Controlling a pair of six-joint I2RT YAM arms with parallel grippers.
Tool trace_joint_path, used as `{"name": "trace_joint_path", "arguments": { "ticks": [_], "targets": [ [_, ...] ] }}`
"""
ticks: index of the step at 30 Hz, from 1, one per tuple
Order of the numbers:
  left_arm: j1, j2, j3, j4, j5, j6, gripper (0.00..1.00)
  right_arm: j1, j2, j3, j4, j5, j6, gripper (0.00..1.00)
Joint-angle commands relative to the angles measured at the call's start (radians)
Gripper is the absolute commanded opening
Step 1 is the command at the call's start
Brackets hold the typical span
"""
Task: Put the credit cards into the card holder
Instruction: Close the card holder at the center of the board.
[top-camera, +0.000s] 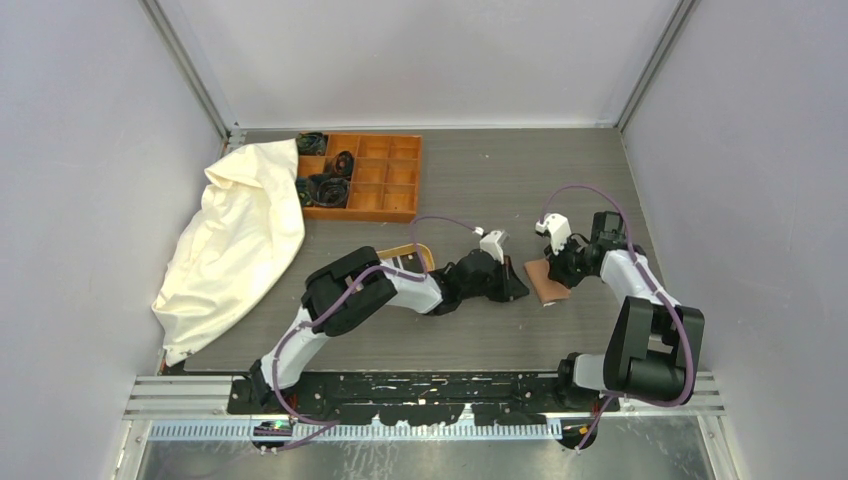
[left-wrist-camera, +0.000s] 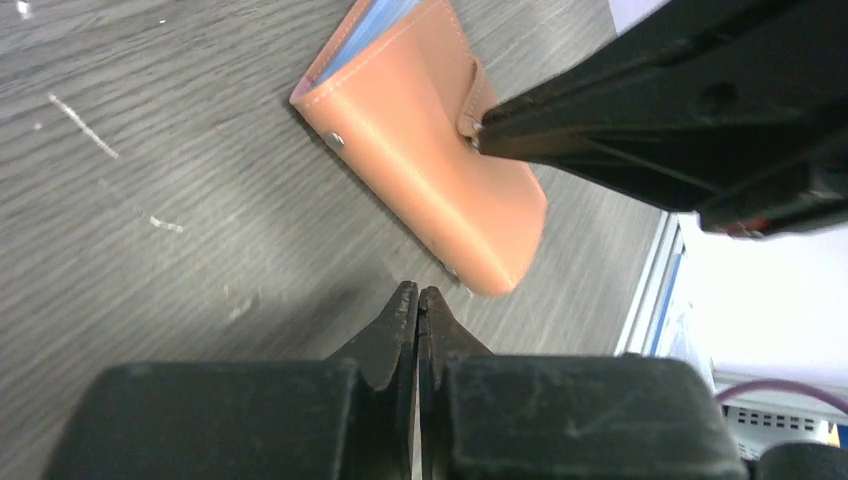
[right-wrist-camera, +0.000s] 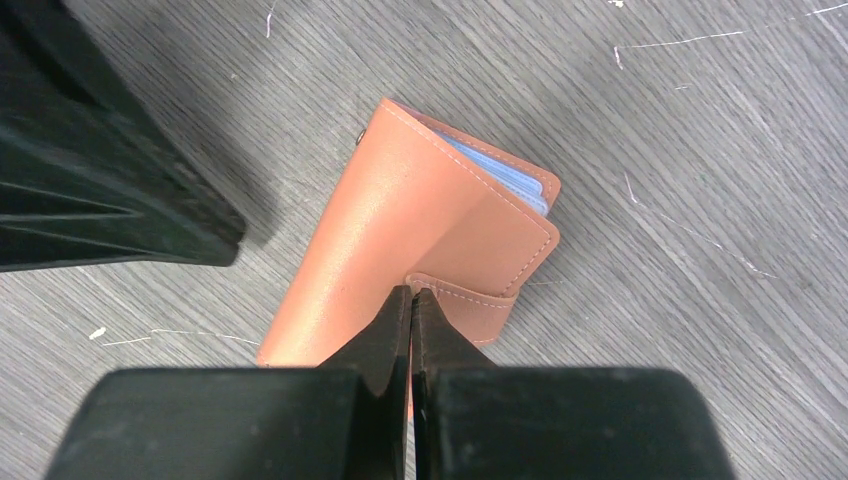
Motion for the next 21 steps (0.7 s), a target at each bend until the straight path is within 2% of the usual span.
{"name": "trace_joint_path", "arguments": {
  "ticks": [1,12,21],
  "targets": [
    [0.005,-0.174,-0.074,0.038,-0.014,0.084,0.01,-0.008,0.028,-0.087,-0.104,0.132,-0.009,0.01],
    [0.001,-0.425,-0.357,0.077,-0.020,0.118,0.02,0.012,-0.079,-0.211,-0.076,0.228,-0.045,0.01],
    [-0.015,-0.503,-0.469,0.118,-0.040,0.097,0.02,0.184,0.053,-0.138,-0.105,0.320,0.048,0.00]
  ]
}}
